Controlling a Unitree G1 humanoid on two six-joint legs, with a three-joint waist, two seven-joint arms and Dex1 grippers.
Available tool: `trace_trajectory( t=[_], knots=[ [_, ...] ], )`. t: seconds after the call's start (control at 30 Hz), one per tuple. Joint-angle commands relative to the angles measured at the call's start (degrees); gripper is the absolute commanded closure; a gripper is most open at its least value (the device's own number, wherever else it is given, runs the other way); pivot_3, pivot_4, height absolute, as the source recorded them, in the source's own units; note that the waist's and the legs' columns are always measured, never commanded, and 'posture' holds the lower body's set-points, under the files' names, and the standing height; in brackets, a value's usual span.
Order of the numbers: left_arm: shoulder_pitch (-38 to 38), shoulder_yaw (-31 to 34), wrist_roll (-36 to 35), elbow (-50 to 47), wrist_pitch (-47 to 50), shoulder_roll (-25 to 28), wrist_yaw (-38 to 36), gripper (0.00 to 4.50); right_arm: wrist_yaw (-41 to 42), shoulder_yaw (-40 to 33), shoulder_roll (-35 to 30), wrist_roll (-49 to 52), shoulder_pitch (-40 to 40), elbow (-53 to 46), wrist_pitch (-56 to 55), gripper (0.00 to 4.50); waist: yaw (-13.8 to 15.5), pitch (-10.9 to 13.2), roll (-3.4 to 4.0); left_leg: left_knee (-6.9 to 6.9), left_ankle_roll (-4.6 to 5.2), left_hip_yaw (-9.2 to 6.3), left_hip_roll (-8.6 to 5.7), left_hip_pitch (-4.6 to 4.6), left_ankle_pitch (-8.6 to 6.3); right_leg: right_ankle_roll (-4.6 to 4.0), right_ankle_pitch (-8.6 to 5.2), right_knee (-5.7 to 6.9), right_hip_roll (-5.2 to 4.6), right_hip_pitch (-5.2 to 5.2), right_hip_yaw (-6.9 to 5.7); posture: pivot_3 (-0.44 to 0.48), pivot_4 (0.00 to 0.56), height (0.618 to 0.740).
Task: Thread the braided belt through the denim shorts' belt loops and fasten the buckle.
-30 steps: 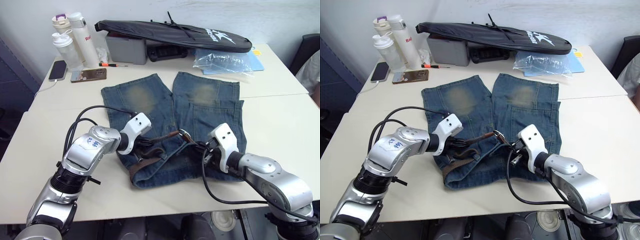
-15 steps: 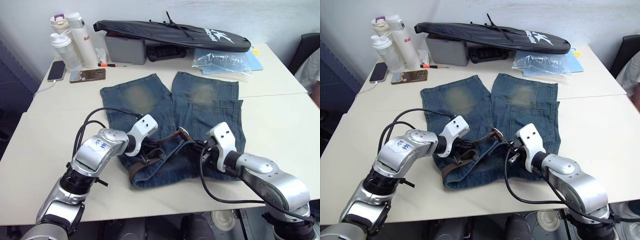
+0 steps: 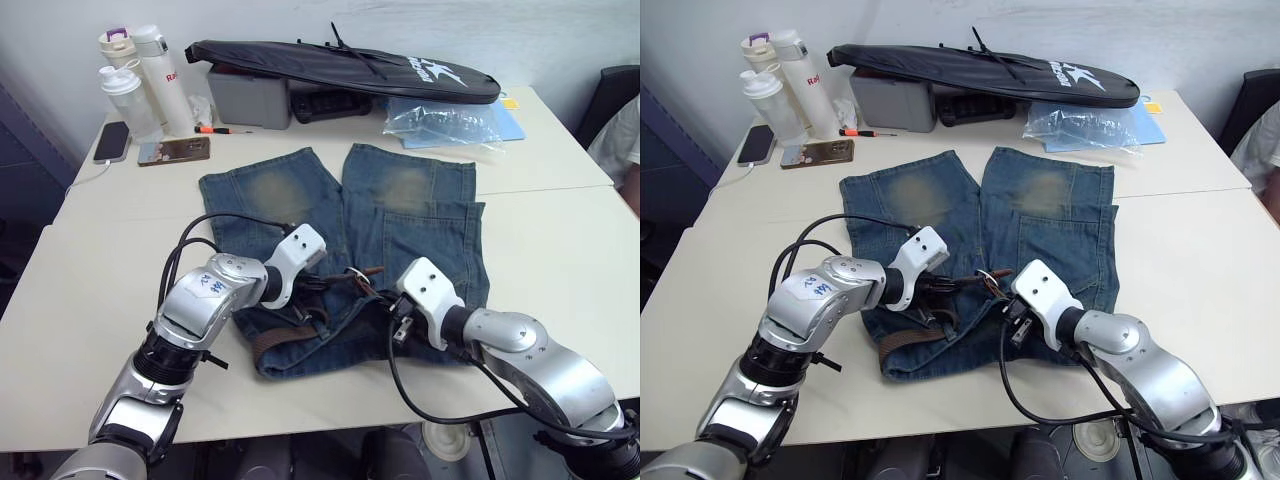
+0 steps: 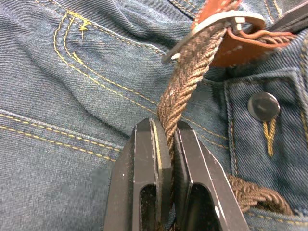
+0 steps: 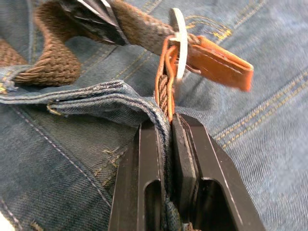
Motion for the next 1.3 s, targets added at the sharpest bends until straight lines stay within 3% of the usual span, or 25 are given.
trace_trajectory(
  t=[0.03, 0.2, 0.43, 0.57, 0.9, 1.07, 1.3],
  knots=[
    [-3.2, -0.2, -0.4, 0.1, -2.4, -3.6, 0.5, 4.50, 4.4, 2.5, -1.6, 0.7, -2.2, -1.3, -1.8, 4.38, 0.0, 0.0, 0.01, -0.01, 0.00, 0.00, 0.00, 0.00, 0.00, 0.00, 0.00, -0.01, 0.00, 0.01, -0.01, 0.000, 0.150, 0.652],
    [-4.3, -1.5, 0.3, 1.7, -3.3, -6.5, 0.9, 4.50, 9.0, 5.0, -4.7, -0.5, -3.0, -0.3, -4.5, 4.38, 0.1, 0.0, -0.06, -0.01, 0.01, 0.03, -0.02, -0.01, 0.00, 0.00, 0.00, -0.06, -0.01, 0.03, -0.03, 0.000, 0.150, 0.652],
    [-4.4, -3.2, 0.6, 1.7, -3.9, -6.8, 0.2, 4.50, 11.4, 5.7, -7.1, -3.6, -3.4, 1.2, -8.3, 4.38, 0.0, 0.0, -0.06, -0.11, -0.03, 0.05, -0.01, 0.02, 0.03, 0.00, 0.00, -0.07, 0.01, 0.01, -0.03, 0.000, 0.150, 0.652],
    [-4.1, -3.1, 0.7, 1.9, -4.3, -6.2, 0.0, 4.50, 13.0, 1.9, -7.9, -1.7, -2.6, 0.7, -8.3, 4.38, 0.1, 0.0, -0.06, -0.08, -0.03, 0.04, -0.01, 0.02, 0.03, 0.00, 0.00, -0.07, 0.00, 0.02, -0.03, 0.000, 0.150, 0.652],
    [-4.4, -3.0, 1.3, 2.9, -5.4, -5.0, -0.4, 4.50, 20.0, -11.8, -15.1, 5.2, -5.1, -1.2, -6.5, 0.06, 0.4, 0.1, -0.27, -0.01, -0.02, 0.00, -0.02, 0.01, 0.03, 0.00, 0.00, -0.12, -0.02, 0.11, -0.07, 0.000, 0.150, 0.652],
    [-4.5, -3.1, 1.4, 2.8, -5.3, -5.2, -0.5, 4.50, 21.5, -10.7, -20.5, -1.9, -8.2, 4.8, -14.5, 0.06, 0.3, 0.2, -0.30, -0.05, -0.02, 0.00, -0.02, 0.01, 0.03, 0.00, 0.00, -0.17, -0.01, 0.11, -0.08, 0.000, 0.150, 0.652],
    [-5.3, -2.8, 1.3, 2.8, -5.2, -5.4, -0.6, 4.50, 24.0, -5.2, -20.0, -8.4, -9.7, 12.1, -25.0, 0.06, 0.3, 0.2, -0.29, -0.04, -0.02, 0.04, -0.03, 0.01, 0.03, 0.00, 0.00, -0.18, -0.02, 0.11, -0.07, 0.000, 0.150, 0.652]
  ],
)
